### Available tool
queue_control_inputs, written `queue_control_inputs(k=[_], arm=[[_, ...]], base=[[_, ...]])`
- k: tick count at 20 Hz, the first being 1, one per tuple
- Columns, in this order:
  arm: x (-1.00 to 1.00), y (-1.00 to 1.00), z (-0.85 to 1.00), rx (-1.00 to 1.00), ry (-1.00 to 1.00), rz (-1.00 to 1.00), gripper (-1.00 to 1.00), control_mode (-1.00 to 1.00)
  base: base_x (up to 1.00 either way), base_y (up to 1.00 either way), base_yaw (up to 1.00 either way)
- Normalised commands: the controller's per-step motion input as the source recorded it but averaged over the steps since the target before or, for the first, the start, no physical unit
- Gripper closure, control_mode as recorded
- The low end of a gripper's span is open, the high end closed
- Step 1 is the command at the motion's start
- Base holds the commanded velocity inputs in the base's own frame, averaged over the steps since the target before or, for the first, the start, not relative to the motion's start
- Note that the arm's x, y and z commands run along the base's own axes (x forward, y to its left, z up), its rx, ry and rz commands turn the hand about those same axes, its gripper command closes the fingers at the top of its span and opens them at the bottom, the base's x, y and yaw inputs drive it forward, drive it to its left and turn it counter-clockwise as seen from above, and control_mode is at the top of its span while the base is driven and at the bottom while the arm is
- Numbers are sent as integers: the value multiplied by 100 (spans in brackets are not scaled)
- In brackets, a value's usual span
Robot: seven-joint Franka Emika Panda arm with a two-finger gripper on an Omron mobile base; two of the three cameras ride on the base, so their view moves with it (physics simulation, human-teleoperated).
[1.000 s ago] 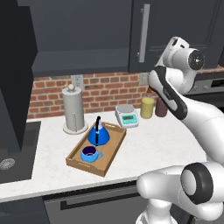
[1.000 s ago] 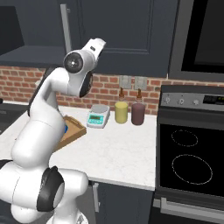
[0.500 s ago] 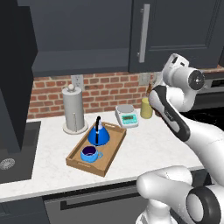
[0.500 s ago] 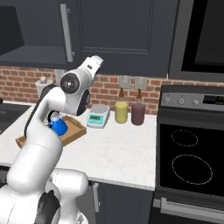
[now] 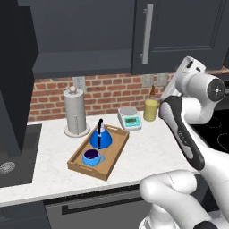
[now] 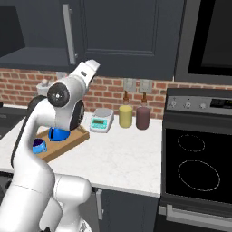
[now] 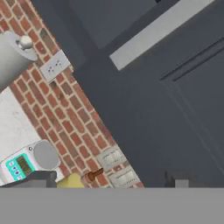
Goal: Pick the kettle from the counter and place it on the tray. Then pick the mug from the cabinet and place it on the tray. Then close the cabinet doors.
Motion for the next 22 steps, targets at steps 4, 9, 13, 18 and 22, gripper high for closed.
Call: queue_control_inputs(k=[4, 9, 13, 18, 22], arm=[[-51, 31, 41, -3, 15, 0, -100, -100], [-23, 75, -8, -27, 27, -3, -100, -100], [-13, 49, -53, -27, 21, -1, -100, -100], [4, 21, -46, -15, 23, 3, -100, -100], [-2, 0, -13, 0, 5, 2, -100, -100]], base=[[0, 0, 0], [0, 0, 0], [0, 0, 0], [0, 0, 0], [0, 0, 0]])
